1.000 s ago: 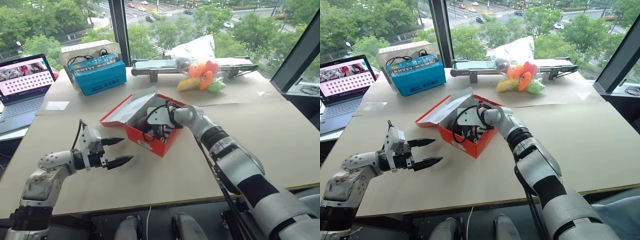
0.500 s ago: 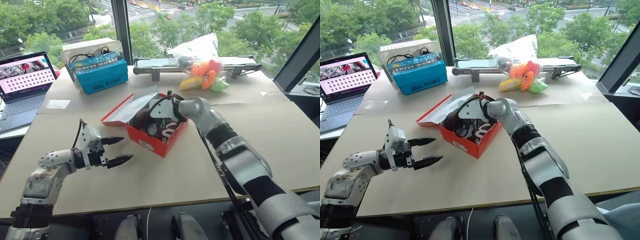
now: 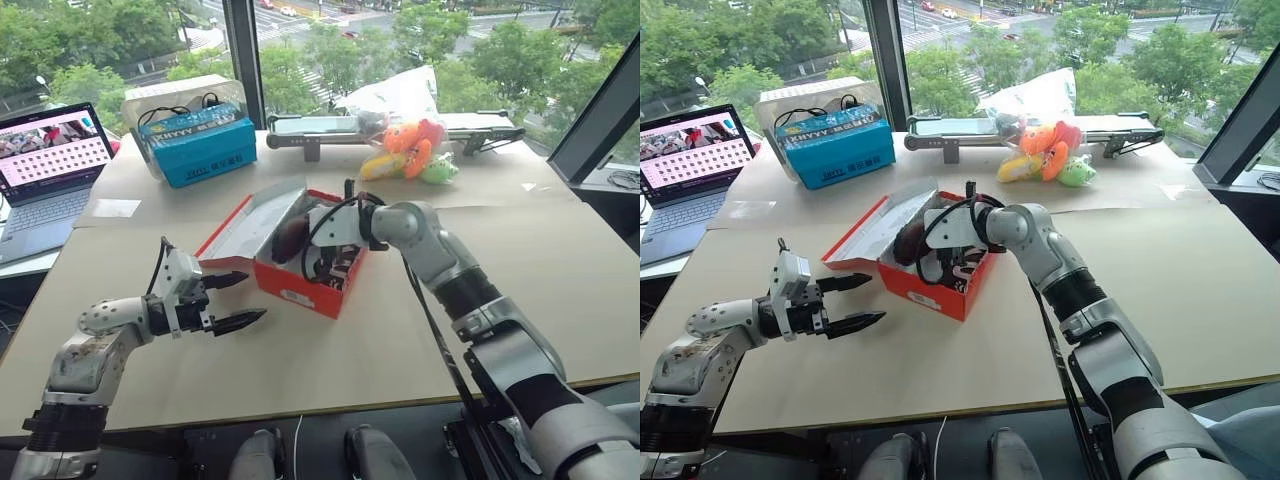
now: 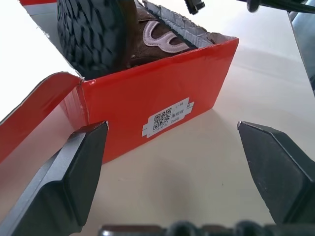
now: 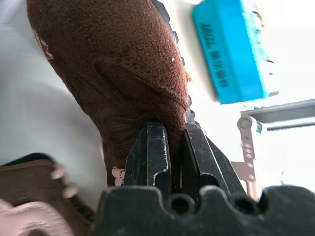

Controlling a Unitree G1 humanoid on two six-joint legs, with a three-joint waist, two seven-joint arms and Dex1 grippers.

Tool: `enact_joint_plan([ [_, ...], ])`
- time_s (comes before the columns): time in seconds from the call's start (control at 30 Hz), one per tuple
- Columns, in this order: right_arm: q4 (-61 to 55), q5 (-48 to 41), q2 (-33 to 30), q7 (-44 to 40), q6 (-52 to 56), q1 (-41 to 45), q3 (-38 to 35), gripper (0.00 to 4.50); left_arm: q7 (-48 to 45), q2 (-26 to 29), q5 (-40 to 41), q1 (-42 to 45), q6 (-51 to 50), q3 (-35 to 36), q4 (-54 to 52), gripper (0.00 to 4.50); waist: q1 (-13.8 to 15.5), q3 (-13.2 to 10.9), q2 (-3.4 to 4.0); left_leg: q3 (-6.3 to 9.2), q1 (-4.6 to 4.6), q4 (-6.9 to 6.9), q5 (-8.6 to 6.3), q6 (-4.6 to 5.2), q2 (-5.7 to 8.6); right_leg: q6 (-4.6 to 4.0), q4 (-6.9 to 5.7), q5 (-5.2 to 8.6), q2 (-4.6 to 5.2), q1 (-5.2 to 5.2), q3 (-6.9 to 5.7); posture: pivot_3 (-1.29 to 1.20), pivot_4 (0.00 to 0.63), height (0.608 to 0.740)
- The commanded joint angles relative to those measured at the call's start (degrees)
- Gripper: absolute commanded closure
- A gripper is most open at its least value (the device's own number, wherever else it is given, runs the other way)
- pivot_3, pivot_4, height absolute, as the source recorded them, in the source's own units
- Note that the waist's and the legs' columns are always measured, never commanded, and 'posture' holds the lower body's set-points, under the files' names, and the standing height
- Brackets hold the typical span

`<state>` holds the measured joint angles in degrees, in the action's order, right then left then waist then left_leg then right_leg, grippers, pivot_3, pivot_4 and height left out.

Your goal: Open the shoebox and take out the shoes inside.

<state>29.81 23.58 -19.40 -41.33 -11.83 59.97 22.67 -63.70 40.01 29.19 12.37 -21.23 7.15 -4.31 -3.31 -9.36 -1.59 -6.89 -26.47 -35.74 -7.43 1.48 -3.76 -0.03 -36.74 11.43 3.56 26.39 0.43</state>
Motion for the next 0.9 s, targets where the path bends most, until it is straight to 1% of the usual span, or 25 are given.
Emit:
enact_joint_plan([
  [0.03,-4.1,-1.1,-0.5,3.1,1.0,2.4,-3.5,4.50,-0.5,0.2,-0.2,0.9,1.6,0.2,-0.2,0.00,0.0,0.0,0.00,0.00,0.00,0.00,0.00,0.00,0.00,0.00,0.00,0.00,0.02,0.00,0.00,0.00,0.150,0.736],
  [0.2,-5.5,-8.9,0.2,3.1,8.9,4.1,-11.0,4.50,-0.8,0.2,-0.2,0.8,1.8,0.1,-0.1,0.00,0.3,0.0,0.00,-0.01,-0.01,0.01,0.00,0.00,-0.02,-0.01,0.03,0.01,0.01,0.00,0.01,0.00,0.150,0.736],
  [0.3,-6.6,-15.3,0.0,2.7,21.1,7.3,-17.6,4.50,-0.9,0.2,-0.3,0.6,1.9,0.0,-0.2,0.00,0.6,0.0,0.00,-0.02,-0.03,0.02,0.00,0.00,-0.03,-0.02,0.05,0.01,0.01,0.01,0.02,0.00,0.150,0.736],
  [0.4,-7.1,-18.9,-3.3,3.3,39.7,13.0,-23.5,4.50,-0.9,0.0,-0.3,0.3,2.1,-0.2,-0.2,0.00,0.7,0.0,0.01,-0.03,-0.06,0.04,0.00,0.00,-0.05,-0.03,0.06,0.01,0.16,0.05,0.01,0.00,0.150,0.736],
  [0.43,-7.5,-19.7,-3.9,3.6,43.8,14.1,-24.4,4.50,-0.9,-0.1,-0.3,0.3,2.2,-0.2,-0.2,0.00,0.9,0.0,0.01,-0.03,-0.11,0.06,0.00,0.00,-0.02,-0.04,0.06,0.01,0.23,0.12,-0.01,0.00,0.150,0.736],
  [0.5,-5.7,-23.3,-4.9,6.4,60.8,18.7,-30.0,4.50,-0.9,-0.4,-0.3,0.1,2.5,-0.6,0.1,0.00,1.0,0.0,0.02,-0.04,-0.48,0.10,0.00,0.00,-0.01,-0.06,0.05,0.00,0.52,0.42,-0.26,0.00,0.150,0.736],
  [0.53,-4.8,-24.5,-5.2,8.0,66.5,20.3,-32.3,4.50,-0.9,-0.5,-0.3,0.1,2.6,-0.8,0.1,0.00,1.0,0.0,0.02,-0.11,-0.69,0.10,0.00,0.00,0.01,-0.07,0.01,0.00,0.71,0.72,-0.39,0.00,0.150,0.736],
  [0.57,-3.6,-25.3,-5.7,10.1,71.4,21.8,-34.8,4.50,-0.9,-0.6,-0.3,0.0,2.7,-1.0,0.1,0.00,1.0,0.0,0.02,-0.16,-0.87,0.10,0.00,-0.01,0.00,-0.09,-0.01,-0.02,0.89,0.78,-0.64,0.00,0.150,0.736],
  [0.6,-3.1,-25.7,-6.0,12.2,74.9,22.6,-36.8,4.50,-0.9,-0.8,-0.4,0.0,2.8,-1.1,0.2,0.00,1.0,0.0,0.02,-0.16,-0.86,0.09,0.00,-0.01,-0.02,-0.10,0.01,-0.03,0.93,0.75,-0.76,0.00,0.150,0.736],
  [0.63,-1.5,-26.3,-6.1,16.1,79.8,24.2,-41.6,4.50,-0.9,-1.0,-0.4,0.1,2.9,-1.3,0.3,0.00,1.0,0.0,0.02,-0.17,-0.86,0.07,0.00,-0.01,-0.04,-0.11,0.04,-0.03,0.97,0.72,-0.89,0.00,0.150,0.736],
  [0.7,0.1,-27.1,-5.8,21.7,86.7,25.4,-48.3,4.50,-0.9,-1.1,-0.5,0.3,2.9,-1.5,0.5,0.00,1.0,0.0,0.02,-0.17,-0.89,0.10,0.00,-0.01,-0.02,-0.12,0.11,-0.02,1.03,0.72,-1.01,0.00,0.150,0.736],
  [0.8,-0.2,-27.3,-3.0,29.6,94.4,24.8,-60.1,4.50,-1.2,-1.2,-0.5,0.6,2.9,-1.8,0.9,0.00,0.9,0.0,0.05,-0.17,-0.92,0.12,0.00,0.00,-0.02,-0.13,0.25,-0.01,1.00,0.66,-1.09,0.00,0.150,0.736],
  [0.9,-1.9,-26.5,0.1,34.6,100.0,22.6,-68.2,4.50,-1.4,-1.1,-0.5,0.8,3.0,-1.9,1.1,0.00,0.6,0.0,0.06,-0.19,-0.93,0.13,0.02,0.03,-0.04,-0.06,0.35,-0.06,0.84,0.63,-1.04,0.00,0.150,0.736],
])
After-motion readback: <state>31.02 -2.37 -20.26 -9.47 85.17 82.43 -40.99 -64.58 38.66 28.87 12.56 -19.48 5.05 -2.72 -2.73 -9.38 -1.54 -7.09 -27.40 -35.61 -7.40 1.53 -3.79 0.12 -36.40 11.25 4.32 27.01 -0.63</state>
